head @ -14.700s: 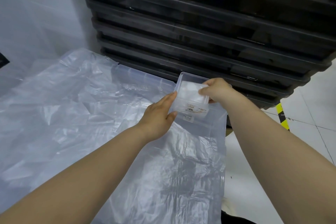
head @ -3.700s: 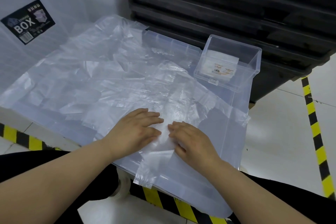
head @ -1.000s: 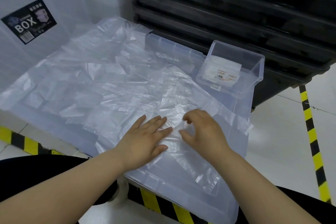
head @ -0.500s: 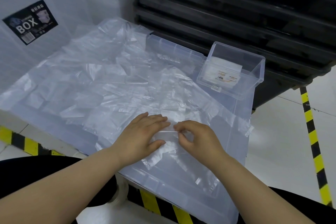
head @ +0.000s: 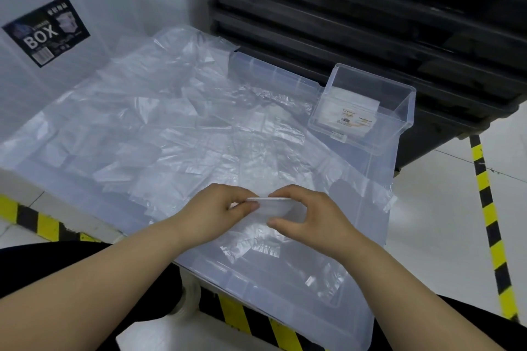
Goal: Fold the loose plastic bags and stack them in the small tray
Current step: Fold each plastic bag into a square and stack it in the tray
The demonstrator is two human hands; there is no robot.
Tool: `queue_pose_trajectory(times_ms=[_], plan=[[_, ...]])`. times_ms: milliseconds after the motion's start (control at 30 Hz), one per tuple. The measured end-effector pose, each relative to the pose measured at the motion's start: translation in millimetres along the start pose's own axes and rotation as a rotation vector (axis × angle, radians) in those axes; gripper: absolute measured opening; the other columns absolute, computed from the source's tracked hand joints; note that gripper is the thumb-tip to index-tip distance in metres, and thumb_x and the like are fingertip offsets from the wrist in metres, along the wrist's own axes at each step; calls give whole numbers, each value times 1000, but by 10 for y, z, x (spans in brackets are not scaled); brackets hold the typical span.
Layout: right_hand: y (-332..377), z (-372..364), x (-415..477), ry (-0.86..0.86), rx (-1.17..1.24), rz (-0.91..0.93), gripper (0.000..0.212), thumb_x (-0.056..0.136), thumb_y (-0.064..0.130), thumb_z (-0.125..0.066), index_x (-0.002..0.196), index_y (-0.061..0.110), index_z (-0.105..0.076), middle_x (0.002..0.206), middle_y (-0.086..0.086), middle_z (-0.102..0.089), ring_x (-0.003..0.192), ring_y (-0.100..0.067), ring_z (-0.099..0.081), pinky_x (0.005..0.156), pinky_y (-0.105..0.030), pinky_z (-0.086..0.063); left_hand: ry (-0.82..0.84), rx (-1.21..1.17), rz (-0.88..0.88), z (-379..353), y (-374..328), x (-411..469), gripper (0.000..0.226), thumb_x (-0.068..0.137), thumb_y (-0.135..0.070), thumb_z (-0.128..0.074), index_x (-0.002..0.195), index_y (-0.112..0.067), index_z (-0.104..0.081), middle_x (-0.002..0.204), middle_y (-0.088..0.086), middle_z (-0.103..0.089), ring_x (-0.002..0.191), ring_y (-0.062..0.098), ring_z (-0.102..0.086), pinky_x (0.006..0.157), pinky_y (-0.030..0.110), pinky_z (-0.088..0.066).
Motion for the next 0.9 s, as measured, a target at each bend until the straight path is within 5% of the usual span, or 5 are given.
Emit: queue_pose_trajectory(times_ms=[100,433,667,800,900], plan=[[-16,-2,2,10,-1,-5,16,80,18,-67,90,29,-61,80,15,-60,78,-4,-57,75,-19,-44,55,-79,13,-26,-26,-25,30,94,-23,-50,88,1,-66,78,22,-61,68,23,-52,66,28,-40],[-100,-74,126,-95,214,-210,24,89,12,-57,68,17,-46,51,11,-52,45,0,-45,56,-18,-35,-97,-393,312,-66,56,11,25,96,-18,-44,79,-8,-59,68,6,-53,62,16,-51,62,24,-46],[3,-151,304,-193,-126,-229,18,96,28,-41,81,25,-49,70,11,-50,75,-16,-50,64,-26,-32,-232,-505,442,-55,75,-4,37,90,-21,-56,125,-21,-43,86,0,-61,80,19,-61,83,38,-50],[63,-179,378,-182,-267,-247,23,98,31,-37,101,18,-56,98,2,-63,94,-19,-56,68,-25,-32,-315,17,254,-3,40,-119,51,92,-22,-54,138,-20,-34,108,0,-52,92,21,-57,80,30,-46],[53,-183,406,-176,-293,-276,24,98,30,-36,100,17,-57,102,1,-64,96,-19,-56,68,-26,-33,-425,592,-127,-8,-4,-169,40,85,-25,-46,118,-7,-60,106,12,-63,90,30,-65,70,35,-52]])
Point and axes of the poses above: each hand's wrist, its own x-axis towards the middle knuckle, its own z-axis out of the back of the hand, y = z × x, the point moved 3 cm from there along x, towards the middle knuckle
